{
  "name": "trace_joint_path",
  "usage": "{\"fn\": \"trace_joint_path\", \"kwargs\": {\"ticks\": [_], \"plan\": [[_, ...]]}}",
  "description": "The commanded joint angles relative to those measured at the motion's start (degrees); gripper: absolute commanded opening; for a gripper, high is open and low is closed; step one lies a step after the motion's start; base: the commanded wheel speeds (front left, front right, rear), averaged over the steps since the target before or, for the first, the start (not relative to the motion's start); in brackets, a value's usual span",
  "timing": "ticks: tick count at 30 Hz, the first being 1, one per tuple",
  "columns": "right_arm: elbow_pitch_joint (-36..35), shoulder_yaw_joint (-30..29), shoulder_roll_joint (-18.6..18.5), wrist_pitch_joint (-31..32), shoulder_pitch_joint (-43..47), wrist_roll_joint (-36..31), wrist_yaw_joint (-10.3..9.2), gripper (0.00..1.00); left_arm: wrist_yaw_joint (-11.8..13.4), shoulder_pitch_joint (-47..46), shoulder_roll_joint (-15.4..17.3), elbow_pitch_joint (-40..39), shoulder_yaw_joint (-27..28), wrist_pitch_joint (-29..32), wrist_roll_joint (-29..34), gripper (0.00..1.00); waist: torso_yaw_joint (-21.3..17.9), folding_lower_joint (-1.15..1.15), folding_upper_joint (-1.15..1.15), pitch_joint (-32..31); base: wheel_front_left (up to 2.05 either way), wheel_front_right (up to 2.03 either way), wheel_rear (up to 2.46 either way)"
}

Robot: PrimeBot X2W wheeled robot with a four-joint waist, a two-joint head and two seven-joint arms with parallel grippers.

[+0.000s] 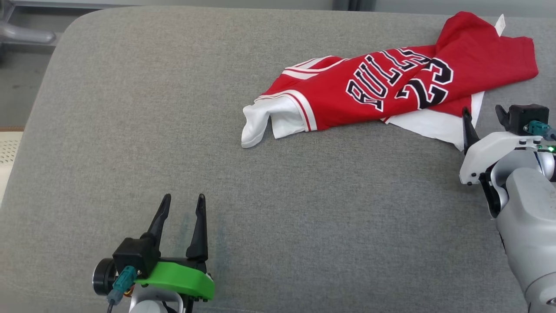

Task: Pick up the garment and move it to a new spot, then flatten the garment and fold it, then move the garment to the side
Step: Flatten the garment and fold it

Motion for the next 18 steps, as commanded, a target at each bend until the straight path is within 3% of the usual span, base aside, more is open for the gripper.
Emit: {"fn": "trace_joint_path", "kwargs": {"ticks": [1,18], "plan": [[1.09,-0.24,-0.30,0.25,-0.69,-0.46,-0.08,1.00,-0.17,-0.83,0.09,0.13,-0.07,-0.03,0.41,1.00,1.59,0.00,0.00,1.44,0.00,0.00,0.00],[8.87,1.18,0.42,0.00,-7.14,-0.44,-0.08,1.00,-0.30,-1.67,0.09,0.15,0.20,-0.03,0.54,1.00,2.23,0.00,0.00,3.21,0.00,0.00,0.00]]}}
